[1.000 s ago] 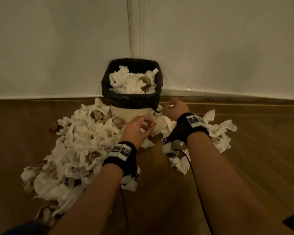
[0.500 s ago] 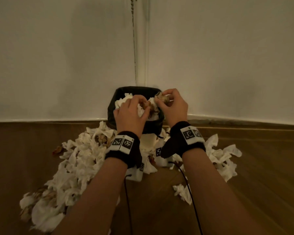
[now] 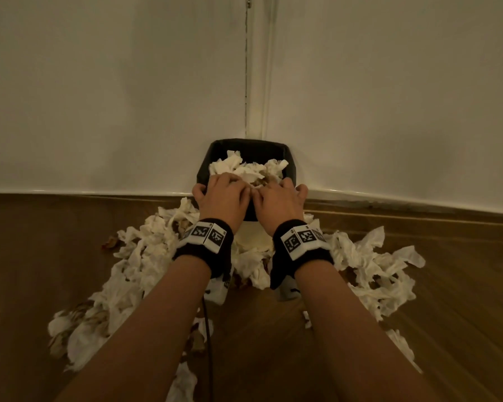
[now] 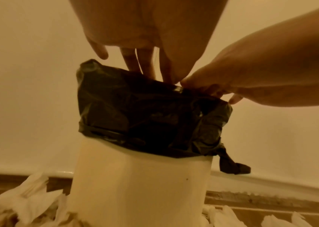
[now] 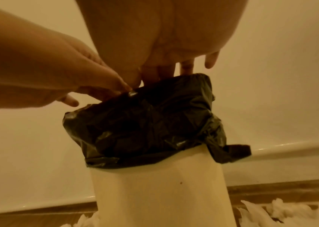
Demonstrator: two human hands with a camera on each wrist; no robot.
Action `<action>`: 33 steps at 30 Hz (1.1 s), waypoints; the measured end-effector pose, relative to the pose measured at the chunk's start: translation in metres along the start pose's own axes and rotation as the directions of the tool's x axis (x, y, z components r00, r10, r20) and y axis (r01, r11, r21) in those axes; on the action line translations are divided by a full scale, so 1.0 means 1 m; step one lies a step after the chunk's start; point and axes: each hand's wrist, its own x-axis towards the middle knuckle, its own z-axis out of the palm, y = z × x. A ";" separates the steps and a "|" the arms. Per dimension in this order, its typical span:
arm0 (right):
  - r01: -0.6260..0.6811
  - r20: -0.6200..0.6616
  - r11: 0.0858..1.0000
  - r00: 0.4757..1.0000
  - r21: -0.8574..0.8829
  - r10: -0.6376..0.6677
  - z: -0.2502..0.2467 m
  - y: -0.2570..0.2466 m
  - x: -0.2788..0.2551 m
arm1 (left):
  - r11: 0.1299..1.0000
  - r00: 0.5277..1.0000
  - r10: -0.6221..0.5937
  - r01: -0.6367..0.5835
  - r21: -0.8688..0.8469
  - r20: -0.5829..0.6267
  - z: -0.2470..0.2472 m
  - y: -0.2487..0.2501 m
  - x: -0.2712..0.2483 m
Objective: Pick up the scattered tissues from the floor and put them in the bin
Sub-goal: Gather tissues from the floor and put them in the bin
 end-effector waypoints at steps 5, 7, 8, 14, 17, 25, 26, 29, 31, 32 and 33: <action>-0.041 -0.190 0.996 0.980 0.074 0.055 -0.004 -0.010 -0.013 | 0.992 0.989 -0.086 0.074 -0.105 -0.119 -0.006 -0.012 -0.037; -0.072 -0.291 0.983 0.949 0.168 0.119 -0.005 -0.021 -0.025 | 0.983 0.982 -0.145 0.129 -0.131 -0.124 -0.010 -0.020 -0.054; -0.068 -0.321 0.973 0.937 0.219 0.138 -0.003 -0.028 -0.032 | 0.978 0.978 -0.173 0.157 -0.135 -0.116 -0.012 -0.026 -0.064; -0.018 -0.114 0.915 0.991 0.403 0.070 0.038 -0.067 -0.091 | 0.890 0.929 -0.323 0.363 -0.274 0.180 -0.023 -0.085 -0.136; -0.189 0.245 0.881 0.966 0.433 0.086 0.068 -0.077 -0.128 | 0.867 0.848 -0.376 0.464 -0.182 0.374 -0.022 -0.109 -0.175; -0.212 0.708 0.901 0.693 0.378 -0.134 0.114 -0.095 -0.192 | 0.858 0.704 -0.439 0.513 0.027 0.558 -0.002 -0.134 -0.250; -0.181 0.720 0.907 0.673 0.381 -0.168 0.117 -0.098 -0.195 | 0.868 0.723 -0.461 0.487 0.093 0.515 0.000 -0.133 -0.256; -0.036 0.764 0.942 0.596 0.334 -0.248 0.125 -0.104 -0.198 | 0.850 0.770 -0.526 0.497 0.178 0.361 0.001 -0.133 -0.272; 0.054 0.799 0.957 0.538 0.284 -0.268 0.130 -0.105 -0.200 | 0.817 0.757 -0.576 0.549 0.177 0.308 0.002 -0.135 -0.280; 0.080 0.814 0.960 0.515 0.267 -0.269 0.132 -0.106 -0.201 | 0.801 0.744 -0.597 0.569 0.184 0.300 0.002 -0.136 -0.284; 0.101 0.823 0.962 0.500 0.255 -0.271 0.134 -0.106 -0.202 | 0.791 0.732 -0.611 0.579 0.197 0.301 0.003 -0.138 -0.287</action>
